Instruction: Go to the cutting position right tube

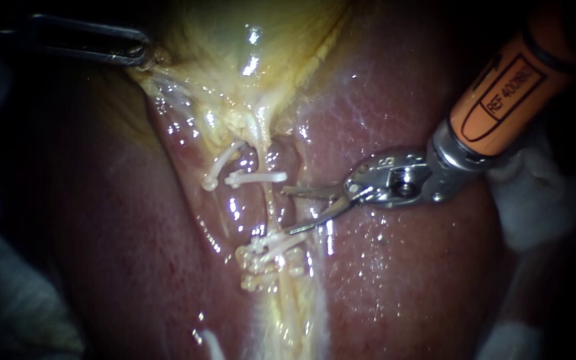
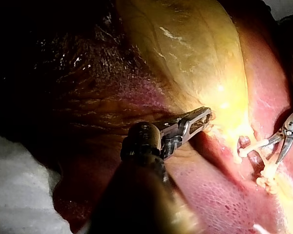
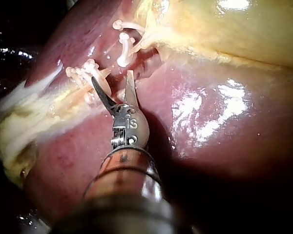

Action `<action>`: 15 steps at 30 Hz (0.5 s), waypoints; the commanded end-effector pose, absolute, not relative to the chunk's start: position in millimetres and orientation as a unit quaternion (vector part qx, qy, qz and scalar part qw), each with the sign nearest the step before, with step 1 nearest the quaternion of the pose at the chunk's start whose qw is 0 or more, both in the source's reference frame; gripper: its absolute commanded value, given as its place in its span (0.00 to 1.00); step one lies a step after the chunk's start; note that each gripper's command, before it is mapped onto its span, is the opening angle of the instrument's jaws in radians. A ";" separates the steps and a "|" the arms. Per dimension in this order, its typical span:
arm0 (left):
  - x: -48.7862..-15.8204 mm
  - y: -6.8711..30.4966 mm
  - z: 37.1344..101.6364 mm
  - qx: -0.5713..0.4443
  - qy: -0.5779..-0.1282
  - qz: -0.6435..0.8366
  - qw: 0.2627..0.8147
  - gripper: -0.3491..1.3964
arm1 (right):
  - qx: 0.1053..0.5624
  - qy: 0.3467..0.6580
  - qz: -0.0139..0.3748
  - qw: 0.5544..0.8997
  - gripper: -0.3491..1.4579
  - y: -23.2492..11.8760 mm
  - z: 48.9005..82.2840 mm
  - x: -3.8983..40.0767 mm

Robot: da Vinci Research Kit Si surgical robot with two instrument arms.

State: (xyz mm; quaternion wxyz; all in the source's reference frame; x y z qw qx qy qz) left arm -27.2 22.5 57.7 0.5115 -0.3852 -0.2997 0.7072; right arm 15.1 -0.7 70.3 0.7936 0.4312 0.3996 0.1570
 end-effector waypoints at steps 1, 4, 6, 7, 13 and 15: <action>-27.2 22.5 57.6 -0.385 -0.300 0.707 0.511 0.00 | 0.432 0.402 0.157 0.792 0.98 -0.8 70.4 15.5; -27.2 22.5 57.6 -0.385 -0.300 0.707 0.511 0.00 | 0.438 0.410 0.159 0.784 0.98 -1.0 70.6 16.6; -27.2 22.5 57.6 -0.385 -0.300 0.707 0.511 0.00 | 0.439 0.414 0.161 0.781 0.99 -1.1 70.6 17.2; -27.2 22.5 57.5 -0.385 -0.300 0.707 0.512 0.00 | 0.439 0.416 0.161 0.780 0.99 -1.1 70.6 17.4; -27.2 22.5 57.5 -0.385 -0.300 0.707 0.511 0.00 | 0.441 0.432 0.171 0.768 0.99 -0.9 70.7 19.2; -27.2 22.5 57.5 -0.385 -0.300 0.707 0.511 0.00 | 0.439 0.438 0.176 0.764 0.99 -0.9 70.8 20.1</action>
